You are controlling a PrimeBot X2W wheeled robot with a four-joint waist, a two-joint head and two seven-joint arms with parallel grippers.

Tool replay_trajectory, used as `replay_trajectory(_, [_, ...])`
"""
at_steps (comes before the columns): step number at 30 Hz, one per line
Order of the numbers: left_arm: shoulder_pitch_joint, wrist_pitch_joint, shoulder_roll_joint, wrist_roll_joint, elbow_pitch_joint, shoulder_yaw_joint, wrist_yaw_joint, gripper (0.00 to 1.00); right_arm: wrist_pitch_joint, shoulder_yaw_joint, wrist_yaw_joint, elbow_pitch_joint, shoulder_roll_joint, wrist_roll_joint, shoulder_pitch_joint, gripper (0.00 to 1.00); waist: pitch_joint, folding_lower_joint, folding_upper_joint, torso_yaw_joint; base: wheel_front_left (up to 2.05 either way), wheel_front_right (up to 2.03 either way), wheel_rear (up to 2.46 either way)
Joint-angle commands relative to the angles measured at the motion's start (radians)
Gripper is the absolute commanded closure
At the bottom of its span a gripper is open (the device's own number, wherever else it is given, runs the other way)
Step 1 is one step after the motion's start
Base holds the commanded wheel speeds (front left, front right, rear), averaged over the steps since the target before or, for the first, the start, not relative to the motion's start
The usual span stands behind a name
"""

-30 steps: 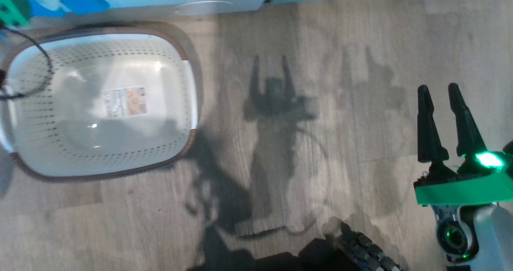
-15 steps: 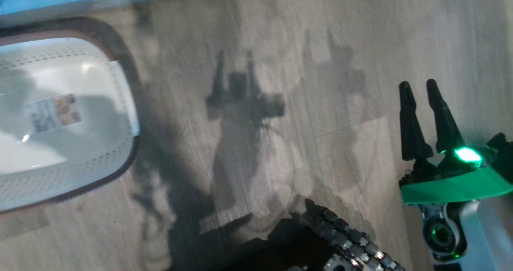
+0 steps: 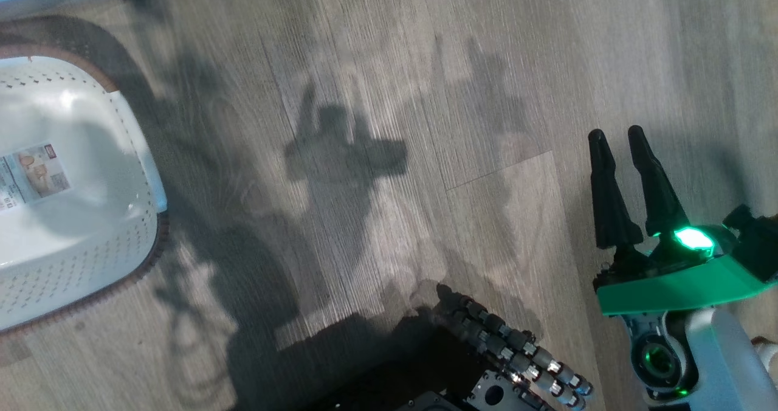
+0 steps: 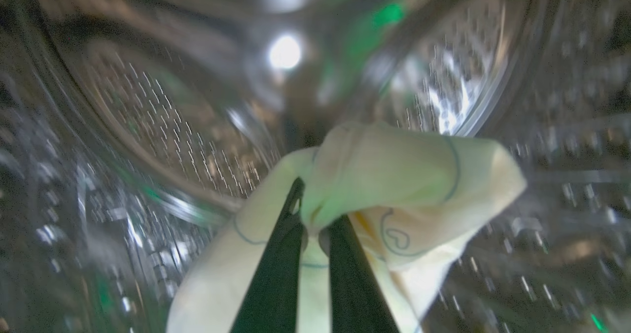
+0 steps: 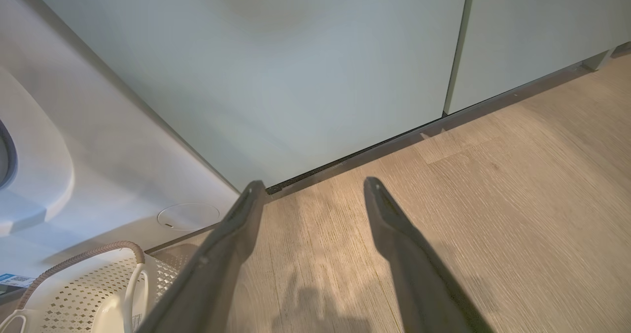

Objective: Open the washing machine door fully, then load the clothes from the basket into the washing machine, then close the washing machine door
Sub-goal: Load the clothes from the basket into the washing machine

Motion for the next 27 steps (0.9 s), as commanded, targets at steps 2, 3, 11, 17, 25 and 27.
replay_trajectory(2, [-0.109, -0.126, 0.008, 0.078, 0.017, -0.028, -0.021, 1.0, -0.009, 0.003, -0.003, -0.03, -0.016, 0.009, 0.034, 0.0, 0.011, 0.0, 0.0, 0.005, 0.0, 0.0, 0.0])
replay_trajectory(3, [-0.129, -0.166, 0.0, 0.093, 0.03, -0.04, -0.027, 1.0, -0.009, 0.003, -0.003, -0.031, -0.016, 0.009, 0.035, 0.0, 0.014, 0.0, 0.0, 0.005, 0.0, 0.0, 0.0])
replay_trajectory(11, [-0.152, -0.145, -0.048, 0.077, 0.212, -0.077, -0.063, 1.0, -0.009, 0.003, -0.003, -0.032, -0.016, 0.009, 0.034, 0.0, 0.023, 0.0, 0.0, 0.02, 0.0, 0.0, 0.0])
replay_trajectory(17, [-0.125, -0.065, -0.05, 0.038, 0.239, -0.068, -0.056, 1.0, -0.009, 0.006, -0.003, -0.029, -0.016, -0.002, 0.022, 0.0, 0.02, 0.0, 0.0, 0.025, 0.0, 0.0, 0.0])
replay_trajectory(25, [-0.103, -0.003, -0.044, 0.01, 0.224, -0.057, -0.036, 0.0, -0.009, 0.014, -0.003, -0.022, -0.016, -0.009, 0.002, 0.0, 0.012, 0.0, 0.0, 0.025, 0.0, 0.0, 0.0])
replay_trajectory(27, [-0.09, -0.001, -0.046, -0.013, 0.215, -0.039, -0.024, 0.0, -0.009, 0.016, -0.003, -0.019, -0.016, -0.011, -0.005, 0.0, 0.009, 0.0, 0.0, 0.025, 0.0, 0.0, 0.0])
